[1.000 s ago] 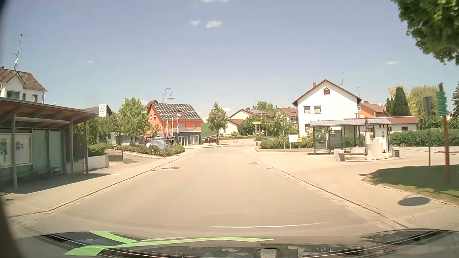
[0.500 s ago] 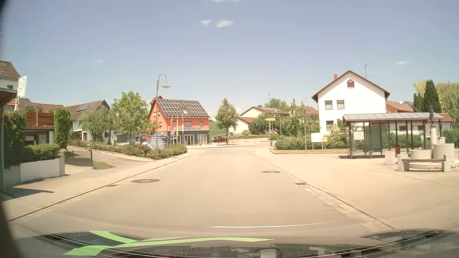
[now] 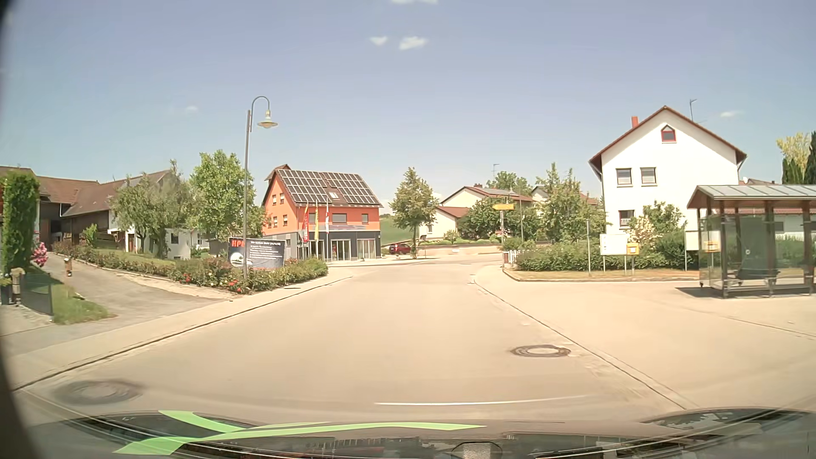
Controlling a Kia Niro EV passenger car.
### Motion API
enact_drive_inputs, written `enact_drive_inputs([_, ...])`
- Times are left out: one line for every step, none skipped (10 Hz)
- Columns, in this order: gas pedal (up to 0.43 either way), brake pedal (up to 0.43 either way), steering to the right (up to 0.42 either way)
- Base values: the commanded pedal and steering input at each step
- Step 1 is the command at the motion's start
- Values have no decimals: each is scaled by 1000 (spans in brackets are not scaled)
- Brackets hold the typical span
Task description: Follow the waypoints while adhering to traffic rules and regulations
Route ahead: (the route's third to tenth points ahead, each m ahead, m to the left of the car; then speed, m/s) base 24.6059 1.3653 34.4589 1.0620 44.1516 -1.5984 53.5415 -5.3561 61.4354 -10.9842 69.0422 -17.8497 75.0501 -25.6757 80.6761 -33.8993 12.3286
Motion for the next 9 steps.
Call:
enact_drive_inputs([59, 0, -17])
enact_drive_inputs([67, 0, -16])
enact_drive_inputs([87, 0, -15])
enact_drive_inputs([87, 0, -14])
enact_drive_inputs([98, 0, -14])
enact_drive_inputs([110, 0, -12])
enact_drive_inputs([110, 0, -8])
enact_drive_inputs([110, 0, 0])
enact_drive_inputs([110, 0, 9])
